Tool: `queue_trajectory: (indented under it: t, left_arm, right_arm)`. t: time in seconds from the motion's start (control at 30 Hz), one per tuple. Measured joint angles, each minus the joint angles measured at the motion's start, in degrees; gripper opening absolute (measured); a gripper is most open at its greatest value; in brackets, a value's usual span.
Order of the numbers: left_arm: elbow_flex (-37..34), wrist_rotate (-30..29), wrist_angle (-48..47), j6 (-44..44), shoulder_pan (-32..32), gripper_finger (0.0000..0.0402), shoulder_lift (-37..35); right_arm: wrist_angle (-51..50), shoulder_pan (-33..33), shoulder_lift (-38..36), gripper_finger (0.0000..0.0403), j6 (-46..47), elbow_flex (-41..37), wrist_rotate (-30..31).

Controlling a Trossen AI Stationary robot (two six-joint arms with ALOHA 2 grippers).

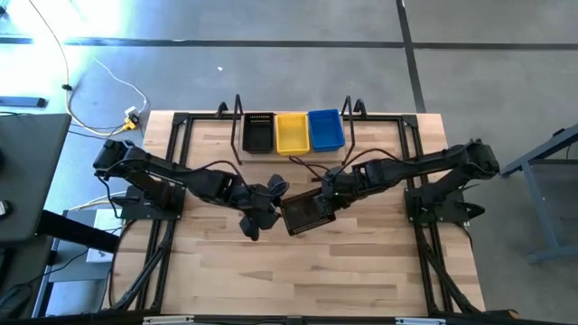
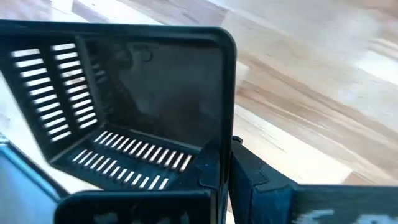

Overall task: Stack baskets on shelf by color
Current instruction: Stack the black bin on top of the blue bin on the shelf

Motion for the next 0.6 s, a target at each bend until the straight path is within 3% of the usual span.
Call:
queue_trajectory:
  t: [0.6]
  left_arm:
    - [-0.02, -1.72, -5.47, 5.47, -0.75, 0.0130, 0.55]
  right_arm:
    - [7.83, 0.13, 0.91, 0.0000, -1.01, 0.11, -2.95]
